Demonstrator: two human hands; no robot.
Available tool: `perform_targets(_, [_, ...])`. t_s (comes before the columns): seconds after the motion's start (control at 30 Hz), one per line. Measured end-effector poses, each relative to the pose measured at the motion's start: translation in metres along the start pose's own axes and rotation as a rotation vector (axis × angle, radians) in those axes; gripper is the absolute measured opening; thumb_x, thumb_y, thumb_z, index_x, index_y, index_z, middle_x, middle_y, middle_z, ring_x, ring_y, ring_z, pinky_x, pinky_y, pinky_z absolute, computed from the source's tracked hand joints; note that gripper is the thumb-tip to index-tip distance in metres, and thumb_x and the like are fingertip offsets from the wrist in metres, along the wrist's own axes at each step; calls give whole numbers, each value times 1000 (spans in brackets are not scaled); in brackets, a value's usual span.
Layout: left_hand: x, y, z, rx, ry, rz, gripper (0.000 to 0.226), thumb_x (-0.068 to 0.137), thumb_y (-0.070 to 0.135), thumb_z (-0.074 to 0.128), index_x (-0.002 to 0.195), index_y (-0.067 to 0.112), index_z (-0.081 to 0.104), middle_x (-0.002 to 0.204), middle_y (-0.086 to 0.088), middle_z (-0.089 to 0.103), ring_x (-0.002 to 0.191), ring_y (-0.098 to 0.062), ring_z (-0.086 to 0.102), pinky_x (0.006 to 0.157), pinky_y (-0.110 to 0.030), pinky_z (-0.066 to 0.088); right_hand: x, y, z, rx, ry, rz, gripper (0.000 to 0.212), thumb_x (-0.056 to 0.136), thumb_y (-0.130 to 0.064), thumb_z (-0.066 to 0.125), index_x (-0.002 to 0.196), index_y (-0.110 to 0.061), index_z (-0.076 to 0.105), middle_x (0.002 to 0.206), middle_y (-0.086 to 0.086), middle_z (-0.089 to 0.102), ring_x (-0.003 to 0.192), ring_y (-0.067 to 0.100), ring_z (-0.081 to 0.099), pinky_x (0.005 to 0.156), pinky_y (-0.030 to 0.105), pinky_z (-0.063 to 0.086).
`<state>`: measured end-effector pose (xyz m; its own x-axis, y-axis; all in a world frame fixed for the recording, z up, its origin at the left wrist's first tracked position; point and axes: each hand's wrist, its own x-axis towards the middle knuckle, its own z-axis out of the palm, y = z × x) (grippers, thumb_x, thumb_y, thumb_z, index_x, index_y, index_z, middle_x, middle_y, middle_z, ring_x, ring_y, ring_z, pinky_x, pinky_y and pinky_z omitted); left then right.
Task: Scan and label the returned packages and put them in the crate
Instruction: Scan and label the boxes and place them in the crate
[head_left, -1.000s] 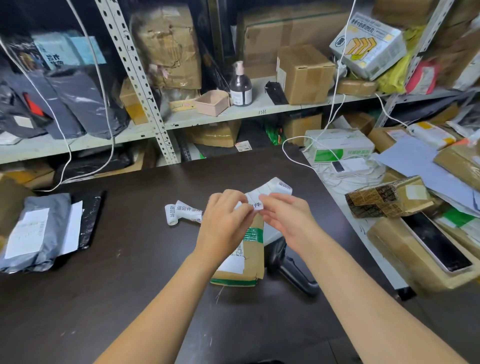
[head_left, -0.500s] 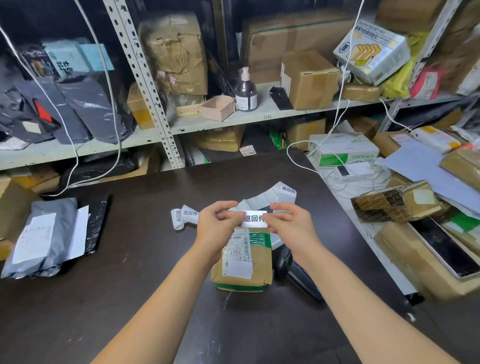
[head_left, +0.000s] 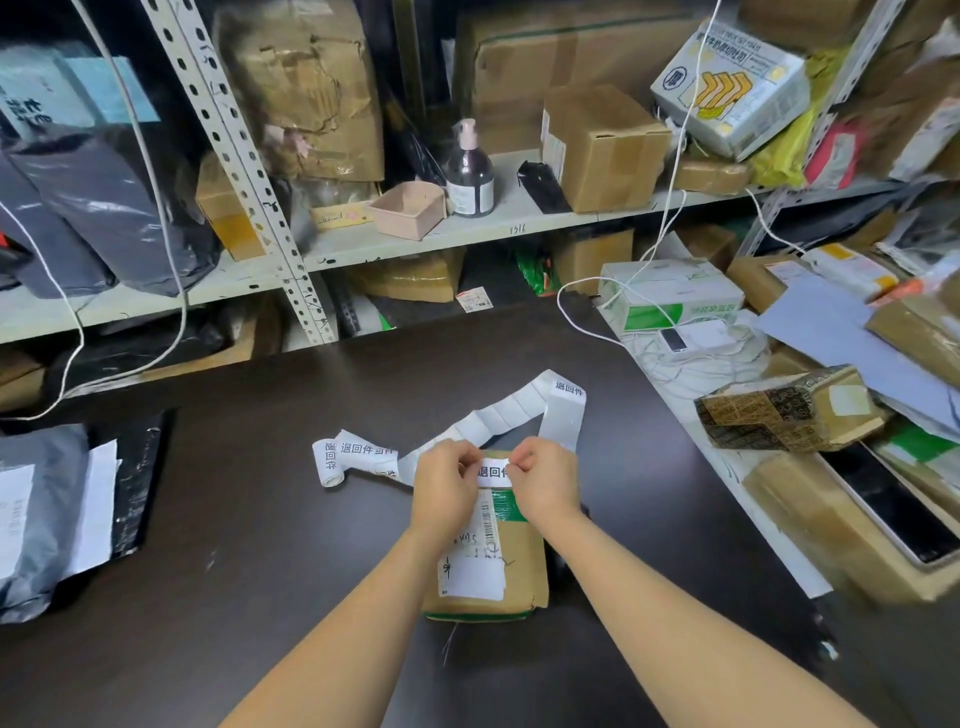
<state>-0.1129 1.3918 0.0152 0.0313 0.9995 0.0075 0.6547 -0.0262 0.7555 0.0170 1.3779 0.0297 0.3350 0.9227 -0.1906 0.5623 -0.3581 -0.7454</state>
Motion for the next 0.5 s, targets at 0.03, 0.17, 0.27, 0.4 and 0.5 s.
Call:
perform_targets(0.03, [2, -3, 2, 27, -13, 18, 22, 86, -3, 58, 81, 15, 69, 82, 2, 64, 74, -14, 58, 65, -17, 43, 1, 0, 3, -35, 3, -11, 14, 88, -3, 61, 83, -14, 69, 81, 1, 70, 79, 20, 64, 66, 28, 49])
perform_targets(0.17, [6, -13, 10, 156, -20, 132, 20, 86, -1, 56, 85, 9, 73, 82, -5, 59, 76, -24, 56, 66, -39, 47, 1, 3, 13, -223, -38, -95, 22, 91, -3, 49, 83, -10, 68, 87, 7, 64, 82, 28, 59, 67, 36, 46])
perform_targets(0.27, [4, -16, 13, 204, -2, 147, 10, 90, 20, 64, 90, 14, 73, 89, -2, 48, 79, -24, 52, 64, -36, 45, -2, 7, 17, -306, -27, -105, 19, 98, -16, 53, 92, -19, 71, 103, 3, 51, 95, 24, 53, 72, 30, 39])
perform_targets(0.4, [5, -16, 11, 256, 32, 96, 15, 87, 32, 71, 90, 17, 73, 93, 3, 39, 83, -18, 46, 62, -31, 42, -3, 16, 12, -289, 10, -22, 23, 101, -30, 55, 113, -26, 74, 109, -1, 44, 101, 21, 50, 78, 31, 44])
perform_targets(0.5, [5, -15, 2, 279, 159, -48, 23, 82, 27, 72, 102, 16, 72, 99, 1, 40, 90, -22, 47, 78, -39, 47, -4, 23, 5, -177, 20, 20, 29, 102, -18, 48, 110, -22, 76, 109, 4, 55, 92, 24, 58, 75, 33, 51])
